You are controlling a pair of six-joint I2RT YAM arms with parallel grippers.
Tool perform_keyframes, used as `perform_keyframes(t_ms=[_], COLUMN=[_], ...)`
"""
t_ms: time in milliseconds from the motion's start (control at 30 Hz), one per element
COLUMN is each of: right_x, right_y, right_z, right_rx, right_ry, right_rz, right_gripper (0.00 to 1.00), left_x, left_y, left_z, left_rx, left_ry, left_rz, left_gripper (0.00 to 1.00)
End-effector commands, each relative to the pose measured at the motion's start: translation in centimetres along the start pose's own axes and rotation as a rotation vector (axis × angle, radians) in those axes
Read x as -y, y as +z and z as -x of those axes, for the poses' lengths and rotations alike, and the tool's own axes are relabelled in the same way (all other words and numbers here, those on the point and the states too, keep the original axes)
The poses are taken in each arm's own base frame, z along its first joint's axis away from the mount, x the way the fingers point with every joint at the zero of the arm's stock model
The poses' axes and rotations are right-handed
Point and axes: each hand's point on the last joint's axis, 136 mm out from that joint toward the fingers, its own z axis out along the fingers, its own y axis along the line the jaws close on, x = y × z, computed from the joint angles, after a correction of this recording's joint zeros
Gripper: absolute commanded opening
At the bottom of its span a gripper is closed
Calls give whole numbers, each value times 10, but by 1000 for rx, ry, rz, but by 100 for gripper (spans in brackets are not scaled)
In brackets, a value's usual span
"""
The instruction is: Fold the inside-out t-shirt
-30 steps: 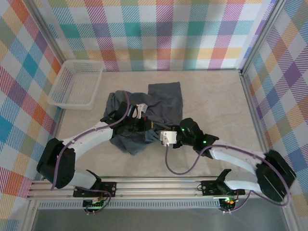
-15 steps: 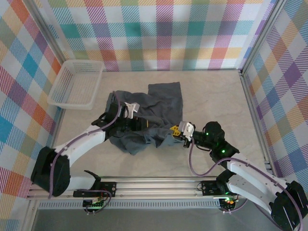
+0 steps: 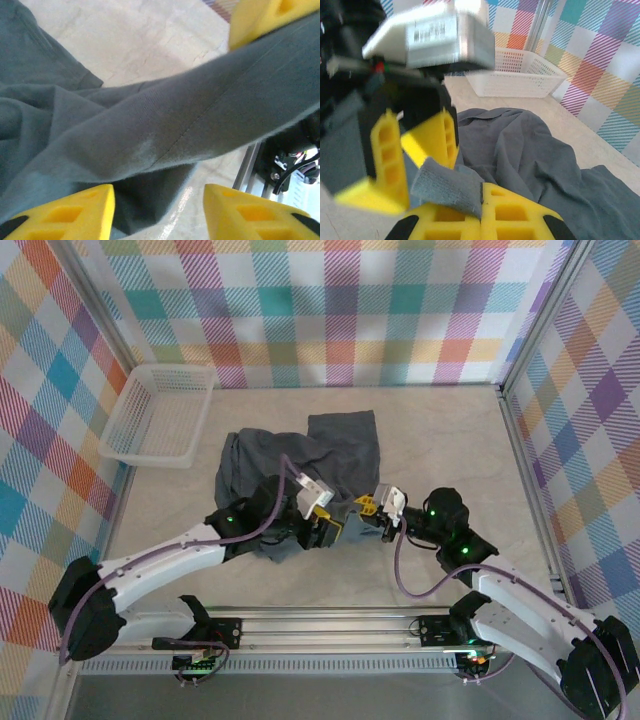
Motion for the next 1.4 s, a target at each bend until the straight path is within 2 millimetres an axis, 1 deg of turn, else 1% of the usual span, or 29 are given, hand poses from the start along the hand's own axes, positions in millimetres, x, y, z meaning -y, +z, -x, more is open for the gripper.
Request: perform_keyframes(t_ms=[0,33,100,167,233,300,367,400,533,567,633,733,767,800,833,867,900,967,1000,1033,1067,1133,1200,1233,1267,1300,1333,1367], right_x=[5,7,8,9,9,11,12,12,15,15,15,15,19,28,38,52,69,80,80,78,75,70,71,72,72,71,68,60], right_y=[1,2,4,5,5,5,5,4,2,1,1,2,3,3,3,1,-3,-9,-10,-10,-10,-15,-27,-35,-45,-56,-65,-71], right_z=[17,14,10,8,6,4,1,0,0,0,0,-2,-7,-13,-22,-37,-57,-85,-94,-93,-89,-70,-53,-48,-46,-49,-56,-62], right_rx=[33,19,-3,-14,-19,-29,-42,-48,-50,-50,-51,-60,-76,-103,-137,-190,-258,-370,-409,-418,-407,-352,-284,-262,-244,-234,-239,-242], right_ry=[13,24,39,44,43,44,42,42,43,47,51,64,84,112,145,199,263,362,408,433,470,519,643,718,834,971,1099,1220], right_rz=[4,0,-4,-7,-8,-18,-28,-30,-44,-42,-32,-29,-46,-86,-133,-205,-295,-335,-334,-325,-311,-299,-356,-395,-452,-518,-573,-592], right_gripper=[0,0,0,0,0,0,0,0,0,0,0,0,0,0,0,5,7,3,3,5,7,15,37,40,39,38,35,32], left_x=[8,12,11,0,-6,-6,-6,-7,-16,-17,-18,-10,-7,-5,-3,2,8,23,30,32,33,30,28,27,26,24,22,19], left_y=[2,3,4,2,-1,-3,-4,-4,-4,-4,-5,-6,-8,-10,-14,-17,-19,-16,-15,-13,-11,-8,-6,-5,-3,-1,1,2], left_z=[41,46,53,56,57,58,55,54,38,35,34,42,48,55,63,72,82,91,96,97,96,95,97,98,99,99,99,97], left_rx=[140,157,184,203,215,208,193,186,124,111,107,117,129,141,152,150,134,57,25,-6,-25,-46,-43,-43,-46,-50,-52,-57], left_ry=[33,30,11,-27,-44,-47,-50,-51,-44,-45,-50,-74,-104,-151,-205,-274,-340,-418,-439,-459,-468,-470,-477,-488,-498,-508,-511,-512], left_rz=[-1,-20,-17,49,84,86,89,94,134,138,130,70,38,0,-32,-87,-150,-253,-284,-299,-299,-281,-280,-283,-286,-281,-275,-263], left_gripper=[55,56,56,56,54,47,35,31,16,10,0,0,0,0,0,0,0,0,0,0,0,0,0,0,0,0,0,0])
